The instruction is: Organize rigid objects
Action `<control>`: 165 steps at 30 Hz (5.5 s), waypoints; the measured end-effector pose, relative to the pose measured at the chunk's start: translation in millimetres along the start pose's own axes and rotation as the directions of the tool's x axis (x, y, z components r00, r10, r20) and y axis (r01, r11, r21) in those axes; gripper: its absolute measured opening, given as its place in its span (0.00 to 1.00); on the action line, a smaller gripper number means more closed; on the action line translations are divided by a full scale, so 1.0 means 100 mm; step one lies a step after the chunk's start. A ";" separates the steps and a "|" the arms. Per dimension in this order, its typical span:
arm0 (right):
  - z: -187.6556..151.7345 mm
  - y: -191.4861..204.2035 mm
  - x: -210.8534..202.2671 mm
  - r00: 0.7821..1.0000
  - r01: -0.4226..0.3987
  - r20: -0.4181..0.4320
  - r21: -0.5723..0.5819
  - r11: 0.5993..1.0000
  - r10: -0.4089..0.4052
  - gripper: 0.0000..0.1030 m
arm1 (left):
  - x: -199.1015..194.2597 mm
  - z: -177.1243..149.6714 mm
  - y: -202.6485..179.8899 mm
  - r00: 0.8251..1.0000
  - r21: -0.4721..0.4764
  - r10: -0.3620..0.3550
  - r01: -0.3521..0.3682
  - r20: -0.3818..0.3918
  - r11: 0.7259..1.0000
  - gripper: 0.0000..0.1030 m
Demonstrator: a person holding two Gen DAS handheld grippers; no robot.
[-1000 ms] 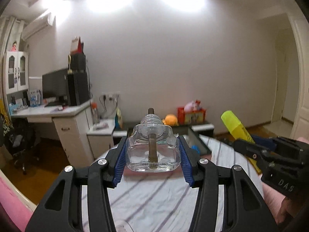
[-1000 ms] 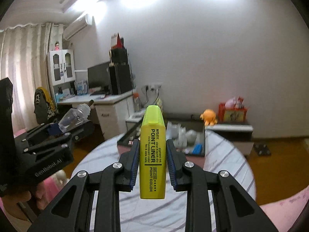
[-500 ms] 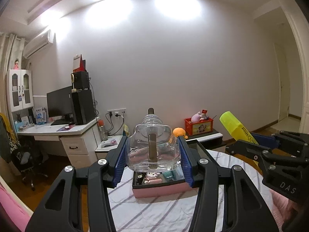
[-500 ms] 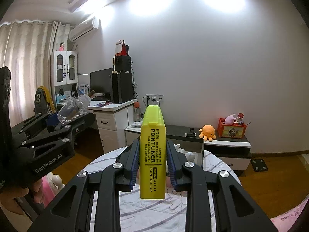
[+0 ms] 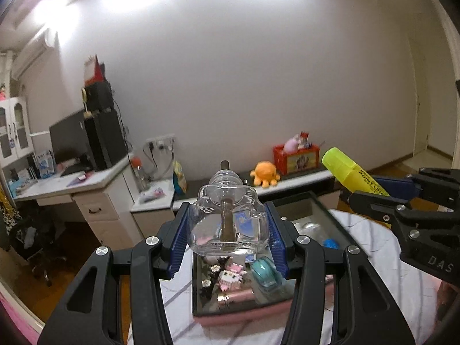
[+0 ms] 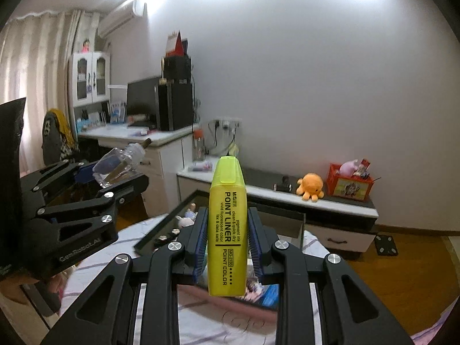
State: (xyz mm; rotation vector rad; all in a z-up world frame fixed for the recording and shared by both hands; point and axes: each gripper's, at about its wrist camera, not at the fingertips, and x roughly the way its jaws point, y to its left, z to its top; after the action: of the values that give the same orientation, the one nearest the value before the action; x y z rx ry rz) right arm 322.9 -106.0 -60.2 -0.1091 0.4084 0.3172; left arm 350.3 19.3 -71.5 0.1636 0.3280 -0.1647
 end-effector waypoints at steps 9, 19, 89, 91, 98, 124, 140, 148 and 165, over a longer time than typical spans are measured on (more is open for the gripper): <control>-0.05 -0.29 1.16 0.974 0.007 -0.226 -0.011 1.000 -0.010 0.26 | 1.24 -0.13 -0.02 0.974 0.038 -0.007 0.016 -0.227 0.999 0.49; -0.24 -0.51 1.77 0.920 0.041 -0.391 -0.006 0.999 -0.040 0.26 | 1.96 -0.29 -0.17 0.917 0.118 0.025 0.024 -0.399 0.993 0.50; -0.14 -0.09 -0.69 0.990 0.124 -0.081 0.094 0.988 -0.116 1.00 | -0.92 -0.02 -0.11 0.999 -0.072 -0.023 0.021 -0.025 0.997 1.00; -0.13 -0.01 -0.91 0.992 0.125 -0.042 0.095 0.988 -0.121 1.00 | -1.18 -0.01 -0.12 1.000 -0.071 -0.020 0.021 0.022 0.997 1.00; -0.07 0.34 -1.68 0.983 0.144 0.102 0.074 0.987 -0.151 1.00 | -1.98 0.00 -0.10 0.988 -0.076 0.015 -0.003 0.152 0.997 1.00; -0.15 1.04 -3.03 0.916 0.148 0.366 0.066 0.987 -0.162 1.00 | -3.65 -0.15 -0.09 0.908 -0.111 0.126 -0.089 0.398 0.990 1.00; -0.08 1.15 -3.18 0.896 0.175 0.405 0.052 0.983 -0.181 1.00 | -3.76 -0.04 -0.11 0.894 -0.118 0.152 -0.112 0.421 0.987 1.00; -0.10 1.15 -3.22 0.893 0.179 0.411 0.051 0.982 -0.184 1.00 | -3.80 -0.04 -0.11 0.891 -0.121 0.152 -0.111 0.427 0.986 1.00; -0.09 1.14 -3.23 0.898 0.170 0.403 0.051 0.984 -0.176 1.00 | -3.81 -0.04 -0.12 0.894 -0.118 0.154 -0.115 0.422 0.986 1.00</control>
State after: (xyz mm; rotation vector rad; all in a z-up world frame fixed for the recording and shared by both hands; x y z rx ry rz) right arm 1.6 -90.8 58.7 -0.0621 -0.0151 0.1539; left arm -8.9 59.1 50.3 0.0567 -0.1185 -0.0445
